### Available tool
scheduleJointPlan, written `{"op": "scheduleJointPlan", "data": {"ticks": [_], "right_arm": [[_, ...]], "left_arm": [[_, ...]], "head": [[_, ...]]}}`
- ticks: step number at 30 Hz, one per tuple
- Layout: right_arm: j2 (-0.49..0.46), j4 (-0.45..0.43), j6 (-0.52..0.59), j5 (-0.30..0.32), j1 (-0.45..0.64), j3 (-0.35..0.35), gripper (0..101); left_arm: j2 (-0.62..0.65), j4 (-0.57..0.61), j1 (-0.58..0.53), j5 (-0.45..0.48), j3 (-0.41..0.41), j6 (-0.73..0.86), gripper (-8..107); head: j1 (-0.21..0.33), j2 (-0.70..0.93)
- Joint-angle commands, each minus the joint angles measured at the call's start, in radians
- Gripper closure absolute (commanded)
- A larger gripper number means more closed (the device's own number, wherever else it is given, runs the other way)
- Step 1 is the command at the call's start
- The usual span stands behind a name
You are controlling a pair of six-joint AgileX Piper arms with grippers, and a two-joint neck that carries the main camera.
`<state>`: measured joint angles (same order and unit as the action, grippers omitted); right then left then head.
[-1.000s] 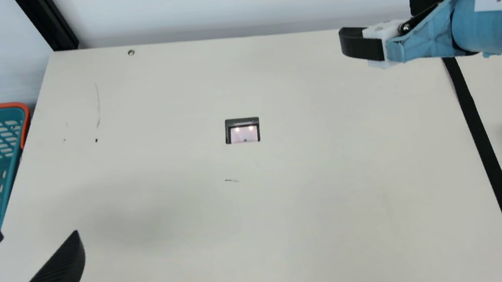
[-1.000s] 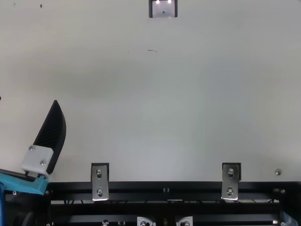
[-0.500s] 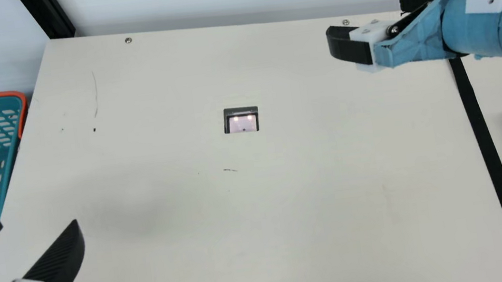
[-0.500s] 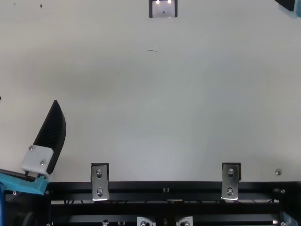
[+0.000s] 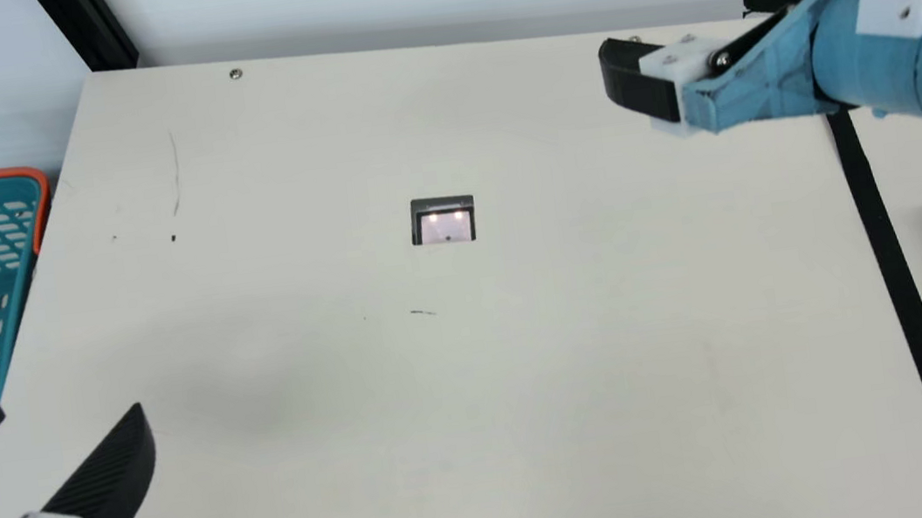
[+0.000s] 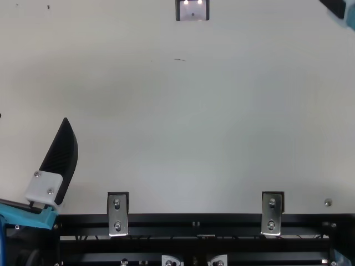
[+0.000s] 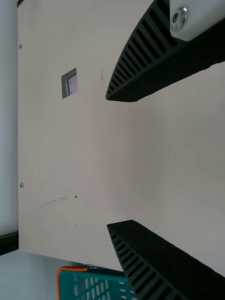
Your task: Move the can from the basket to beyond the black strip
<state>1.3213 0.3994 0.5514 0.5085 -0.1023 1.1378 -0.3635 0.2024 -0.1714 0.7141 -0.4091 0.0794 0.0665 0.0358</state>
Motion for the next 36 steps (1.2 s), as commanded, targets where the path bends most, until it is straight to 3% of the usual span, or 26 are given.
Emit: {"op": "scheduleJointPlan", "data": {"ticks": [1, 9, 16, 26, 36], "right_arm": [[-0.032, -0.007, -0.004, -0.057, -0.006, -0.055, 0], [-0.156, -0.028, -0.018, -0.184, -0.029, -0.224, 0], [-0.278, -0.039, -0.039, -0.239, -0.036, -0.359, 0], [-0.476, -0.031, -0.066, -0.244, -0.02, -0.517, 0], [-0.631, -0.031, -0.099, -0.221, -0.019, -0.623, 0]], "left_arm": [[0.0, 0.0, 0.0, 0.0, 0.0, 0.0, 9], [0.0, 0.0, 0.0, 0.0, 0.0, 0.0, 9], [0.0, 0.0, 0.0, 0.0, 0.0, 0.0, 9], [0.003, -0.006, -0.004, -0.001, 0.001, -0.006, 9], [0.085, -0.027, 0.013, -0.039, 0.036, -0.061, 9]], "head": [[0.002, -0.002], [0.002, -0.002], [0.002, -0.002], [0.002, -0.002], [0.002, -0.002]]}}
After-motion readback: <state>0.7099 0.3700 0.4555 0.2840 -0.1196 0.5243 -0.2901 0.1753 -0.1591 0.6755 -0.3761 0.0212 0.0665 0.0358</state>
